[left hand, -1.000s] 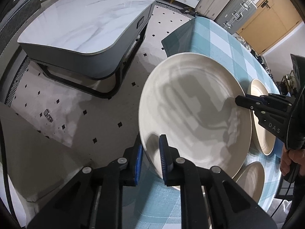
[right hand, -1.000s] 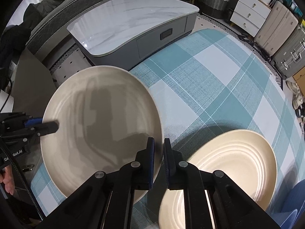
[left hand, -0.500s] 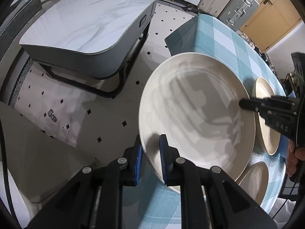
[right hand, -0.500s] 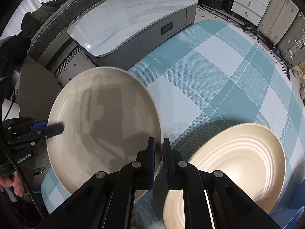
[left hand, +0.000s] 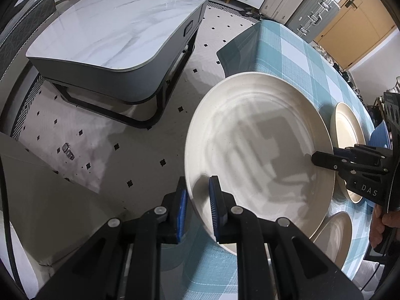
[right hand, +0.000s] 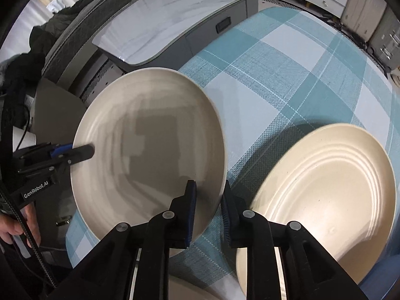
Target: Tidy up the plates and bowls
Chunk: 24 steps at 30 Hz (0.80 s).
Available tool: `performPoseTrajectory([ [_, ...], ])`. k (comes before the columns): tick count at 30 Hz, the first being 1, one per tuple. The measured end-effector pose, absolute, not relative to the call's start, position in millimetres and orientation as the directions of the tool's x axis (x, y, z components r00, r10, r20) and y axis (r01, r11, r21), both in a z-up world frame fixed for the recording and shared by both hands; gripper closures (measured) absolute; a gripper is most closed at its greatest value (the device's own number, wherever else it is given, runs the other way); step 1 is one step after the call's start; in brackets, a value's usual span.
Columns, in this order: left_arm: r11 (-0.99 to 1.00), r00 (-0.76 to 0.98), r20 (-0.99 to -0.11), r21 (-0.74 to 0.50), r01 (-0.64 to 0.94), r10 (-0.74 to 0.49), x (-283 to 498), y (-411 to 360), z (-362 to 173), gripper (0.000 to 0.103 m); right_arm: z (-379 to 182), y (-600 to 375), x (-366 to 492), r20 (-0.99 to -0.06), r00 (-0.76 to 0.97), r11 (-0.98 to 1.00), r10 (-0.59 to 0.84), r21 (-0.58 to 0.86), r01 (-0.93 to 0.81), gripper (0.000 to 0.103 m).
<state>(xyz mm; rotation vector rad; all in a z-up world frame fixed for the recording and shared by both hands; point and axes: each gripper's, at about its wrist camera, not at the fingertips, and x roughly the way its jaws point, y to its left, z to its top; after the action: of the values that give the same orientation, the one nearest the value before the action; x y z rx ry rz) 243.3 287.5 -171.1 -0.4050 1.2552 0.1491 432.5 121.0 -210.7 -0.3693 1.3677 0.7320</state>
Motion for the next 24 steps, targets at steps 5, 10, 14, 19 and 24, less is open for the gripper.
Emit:
performPoseTrajectory([
  [5, 0.926, 0.297, -0.95, -0.194, -0.323, -0.096, 243, 284, -171, 0.088, -209, 118, 430, -0.965, 0.057, 0.754, 0.257, 0.163, -0.636, 0.089],
  [10, 0.937, 0.29, -0.954, -0.168, -0.307, -0.076, 243, 280, -165, 0.088, -205, 121, 431, -0.965, 0.045, 0.758, 0.257, 0.173, -0.629, 0.09],
  [14, 0.938, 0.296, -0.953, -0.164, -0.304, -0.07, 243, 281, -157, 0.088, -197, 120, 432, -0.963, 0.043, 0.762, 0.265, 0.182, -0.621, 0.09],
  [19, 0.941, 0.305, -0.95, -0.161, -0.298, -0.066, 243, 278, -145, 0.088, -184, 114, 434, -0.959, 0.055, 0.764, 0.277, 0.185, -0.617, 0.091],
  [24, 0.947, 0.305, -0.949, -0.167, -0.276, -0.078, 239, 270, -136, 0.088, -174, 103, 430, -0.957, 0.057, 0.771, 0.284, 0.192, -0.607, 0.091],
])
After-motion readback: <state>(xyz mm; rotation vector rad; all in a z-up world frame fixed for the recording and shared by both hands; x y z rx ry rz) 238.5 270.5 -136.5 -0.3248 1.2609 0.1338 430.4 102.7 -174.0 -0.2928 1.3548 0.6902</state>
